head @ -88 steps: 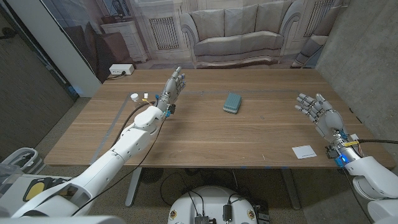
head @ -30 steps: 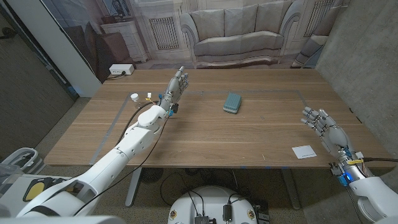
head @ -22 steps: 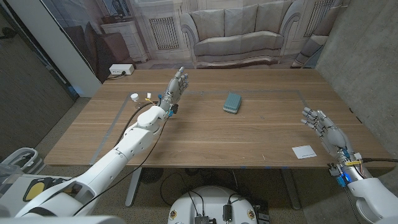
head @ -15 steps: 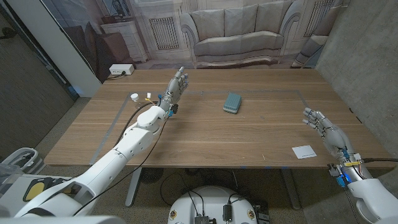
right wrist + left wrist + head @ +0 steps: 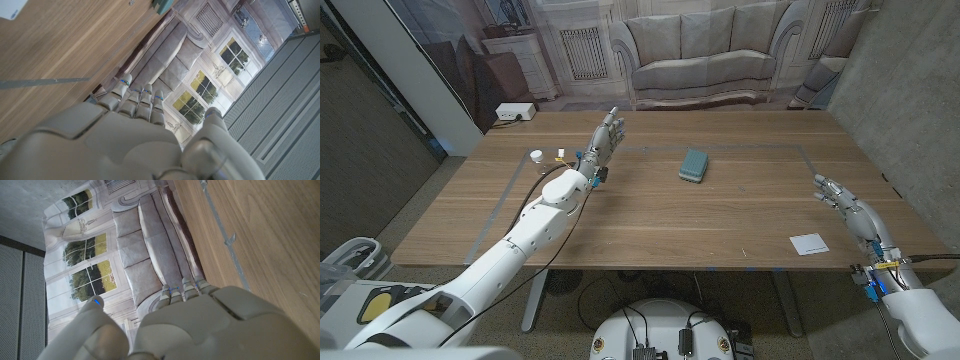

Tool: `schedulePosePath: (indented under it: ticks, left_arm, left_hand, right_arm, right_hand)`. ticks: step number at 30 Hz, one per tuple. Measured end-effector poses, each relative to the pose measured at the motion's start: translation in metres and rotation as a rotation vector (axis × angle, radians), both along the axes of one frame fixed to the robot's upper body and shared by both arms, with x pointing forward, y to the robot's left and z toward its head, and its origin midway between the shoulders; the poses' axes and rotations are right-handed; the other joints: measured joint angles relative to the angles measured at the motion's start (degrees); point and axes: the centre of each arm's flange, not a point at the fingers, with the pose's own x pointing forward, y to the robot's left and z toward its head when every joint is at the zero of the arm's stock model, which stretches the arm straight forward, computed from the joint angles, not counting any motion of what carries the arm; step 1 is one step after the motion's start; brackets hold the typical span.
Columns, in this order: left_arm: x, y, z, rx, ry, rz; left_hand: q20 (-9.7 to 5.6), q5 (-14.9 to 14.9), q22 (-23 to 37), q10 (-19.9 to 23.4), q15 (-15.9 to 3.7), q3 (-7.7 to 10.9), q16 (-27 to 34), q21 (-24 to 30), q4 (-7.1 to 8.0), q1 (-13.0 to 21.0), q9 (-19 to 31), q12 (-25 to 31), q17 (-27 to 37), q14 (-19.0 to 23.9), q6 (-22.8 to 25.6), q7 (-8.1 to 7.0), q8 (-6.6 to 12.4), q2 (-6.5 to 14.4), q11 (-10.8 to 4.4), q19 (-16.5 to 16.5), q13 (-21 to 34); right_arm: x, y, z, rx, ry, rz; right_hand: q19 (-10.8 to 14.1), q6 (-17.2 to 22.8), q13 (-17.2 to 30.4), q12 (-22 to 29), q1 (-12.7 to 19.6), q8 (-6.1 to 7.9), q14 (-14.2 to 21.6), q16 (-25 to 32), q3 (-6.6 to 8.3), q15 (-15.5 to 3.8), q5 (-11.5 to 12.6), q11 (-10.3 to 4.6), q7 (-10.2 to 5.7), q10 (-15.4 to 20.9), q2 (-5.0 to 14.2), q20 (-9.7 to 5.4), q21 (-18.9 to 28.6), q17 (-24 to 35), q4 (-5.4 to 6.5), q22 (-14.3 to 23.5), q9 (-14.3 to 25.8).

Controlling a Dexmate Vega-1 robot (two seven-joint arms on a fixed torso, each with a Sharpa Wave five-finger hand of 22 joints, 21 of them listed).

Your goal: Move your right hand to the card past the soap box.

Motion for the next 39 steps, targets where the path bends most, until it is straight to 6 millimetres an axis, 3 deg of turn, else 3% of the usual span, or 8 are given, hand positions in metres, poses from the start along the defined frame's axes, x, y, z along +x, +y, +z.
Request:
schedulePosePath:
  ticks: [39]
  left_arm:
    - [0.0, -0.0005, -0.0067, -0.017, -0.002, -0.003]
  left_hand:
    - [0.1, -0.4, 0.0, 0.2, 0.1, -0.41, 0.0, 0.0, 0.07, 0.2, 0.0, 0.0, 0.0, 0.5, 0.0, 0.0, 0.0, 0.2, 0.23, -0.1, 0.0]
  right_arm:
    - [-0.0017, -0.0006, -0.005, -0.252, -0.076, -0.224]
  right_hand:
    - [1.4, 1.2, 0.0, 0.2, 0.6, -0.01, 1.4, 0.0, 0.24, -0.01, 0.9, -1.25, -1.22, 1.2, -0.47, 0.0, -0.4, 0.0, -0.71, 0.0, 0.0]
